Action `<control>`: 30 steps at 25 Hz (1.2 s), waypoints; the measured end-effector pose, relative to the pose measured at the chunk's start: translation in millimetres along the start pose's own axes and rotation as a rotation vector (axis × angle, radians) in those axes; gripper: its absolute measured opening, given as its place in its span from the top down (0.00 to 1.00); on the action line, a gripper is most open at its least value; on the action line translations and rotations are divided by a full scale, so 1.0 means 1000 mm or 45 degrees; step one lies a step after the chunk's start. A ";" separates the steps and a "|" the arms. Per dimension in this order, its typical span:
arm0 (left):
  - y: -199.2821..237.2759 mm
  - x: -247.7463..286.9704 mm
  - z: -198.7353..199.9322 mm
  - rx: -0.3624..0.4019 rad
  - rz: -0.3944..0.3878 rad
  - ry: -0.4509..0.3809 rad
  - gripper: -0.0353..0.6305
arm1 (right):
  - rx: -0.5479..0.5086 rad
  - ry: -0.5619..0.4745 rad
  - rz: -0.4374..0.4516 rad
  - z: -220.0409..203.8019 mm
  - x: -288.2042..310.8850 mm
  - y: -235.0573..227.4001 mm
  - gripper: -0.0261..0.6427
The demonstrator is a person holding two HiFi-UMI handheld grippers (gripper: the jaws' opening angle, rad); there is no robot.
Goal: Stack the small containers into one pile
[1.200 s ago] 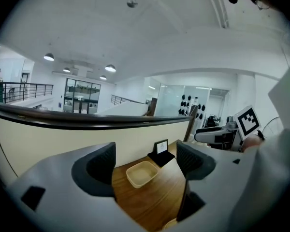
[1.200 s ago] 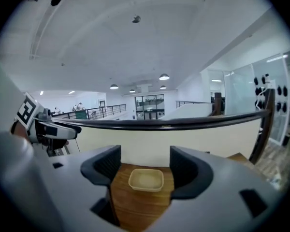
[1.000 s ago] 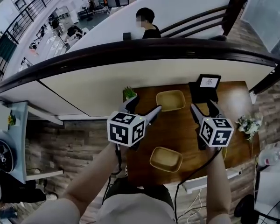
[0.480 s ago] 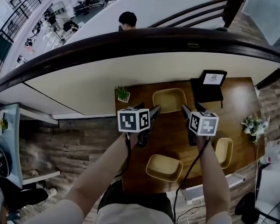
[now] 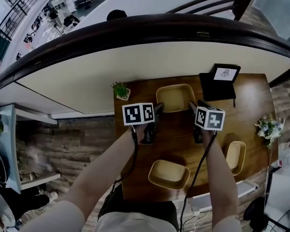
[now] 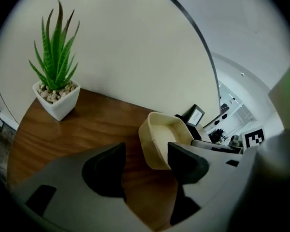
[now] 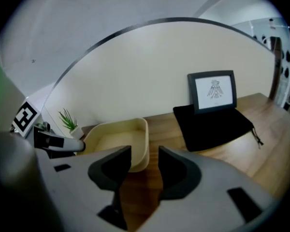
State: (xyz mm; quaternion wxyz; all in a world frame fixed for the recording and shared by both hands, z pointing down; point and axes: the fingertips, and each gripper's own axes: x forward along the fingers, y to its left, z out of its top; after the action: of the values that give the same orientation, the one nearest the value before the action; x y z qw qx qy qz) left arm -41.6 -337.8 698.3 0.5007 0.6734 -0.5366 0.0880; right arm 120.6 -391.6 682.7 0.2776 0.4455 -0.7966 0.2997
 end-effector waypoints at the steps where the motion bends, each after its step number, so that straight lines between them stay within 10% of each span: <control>1: 0.001 0.003 -0.002 -0.011 -0.012 0.010 0.54 | -0.005 -0.006 0.005 0.000 0.001 0.001 0.70; 9: -0.015 -0.001 0.002 0.086 -0.013 -0.007 0.85 | -0.061 -0.020 -0.040 -0.001 -0.012 0.013 0.88; 30: -0.134 -0.194 0.026 0.497 -0.154 -0.188 0.88 | 0.008 -0.410 -0.091 0.033 -0.253 0.108 0.89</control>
State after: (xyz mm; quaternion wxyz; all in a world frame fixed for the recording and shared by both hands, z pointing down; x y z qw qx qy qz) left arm -22.6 -244.9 480.8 0.3247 0.7932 -0.5032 0.1105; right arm 133.4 -232.5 456.5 0.1552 0.5169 -0.8135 0.2168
